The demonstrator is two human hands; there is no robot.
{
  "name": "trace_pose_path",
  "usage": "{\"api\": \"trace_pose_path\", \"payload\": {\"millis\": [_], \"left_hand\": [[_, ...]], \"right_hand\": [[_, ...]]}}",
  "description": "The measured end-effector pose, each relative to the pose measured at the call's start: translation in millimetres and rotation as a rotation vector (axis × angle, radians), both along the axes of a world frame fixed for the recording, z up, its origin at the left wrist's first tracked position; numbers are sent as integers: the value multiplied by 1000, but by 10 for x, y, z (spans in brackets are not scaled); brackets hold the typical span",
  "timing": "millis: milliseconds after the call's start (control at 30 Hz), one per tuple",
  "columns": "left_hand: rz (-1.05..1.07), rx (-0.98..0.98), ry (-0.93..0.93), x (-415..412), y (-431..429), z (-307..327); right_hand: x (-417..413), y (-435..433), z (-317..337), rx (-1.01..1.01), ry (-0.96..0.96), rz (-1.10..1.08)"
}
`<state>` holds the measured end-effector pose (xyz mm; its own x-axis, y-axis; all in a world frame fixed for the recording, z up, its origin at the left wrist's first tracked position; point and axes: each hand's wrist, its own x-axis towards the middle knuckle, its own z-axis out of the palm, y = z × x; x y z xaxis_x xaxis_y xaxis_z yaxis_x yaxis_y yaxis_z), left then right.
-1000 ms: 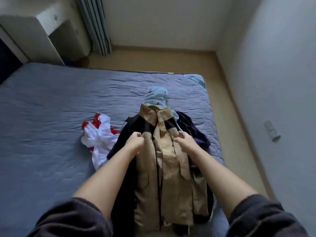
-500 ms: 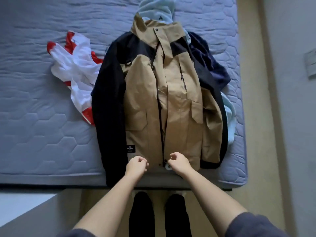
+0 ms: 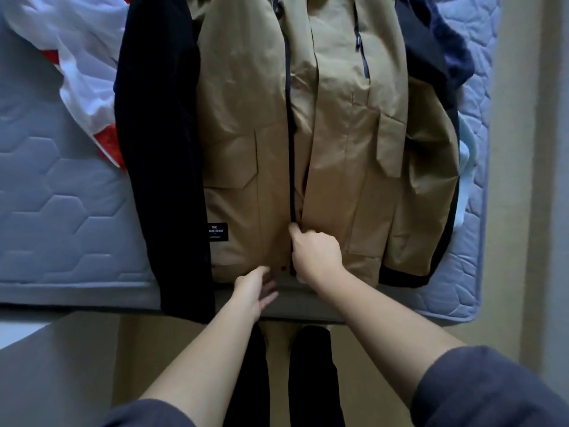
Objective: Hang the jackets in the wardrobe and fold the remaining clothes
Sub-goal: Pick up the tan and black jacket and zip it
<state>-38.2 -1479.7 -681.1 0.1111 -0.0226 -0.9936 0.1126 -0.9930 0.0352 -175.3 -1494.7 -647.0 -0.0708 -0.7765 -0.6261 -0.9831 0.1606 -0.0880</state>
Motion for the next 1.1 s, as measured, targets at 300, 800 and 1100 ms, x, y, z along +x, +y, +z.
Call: {"api": "trace_pose_path", "payload": {"millis": [300,800,1100], "left_hand": [[265,-36,-78,-125,45,-135],[193,-153,56,220,107,-1],[250,-235,404,187,238,536]], "right_hand": [[-138,-48,-78,136,50,-20],[-187,-328,6,265,185,212],[-341,611,389,-188,-575,-897]]}}
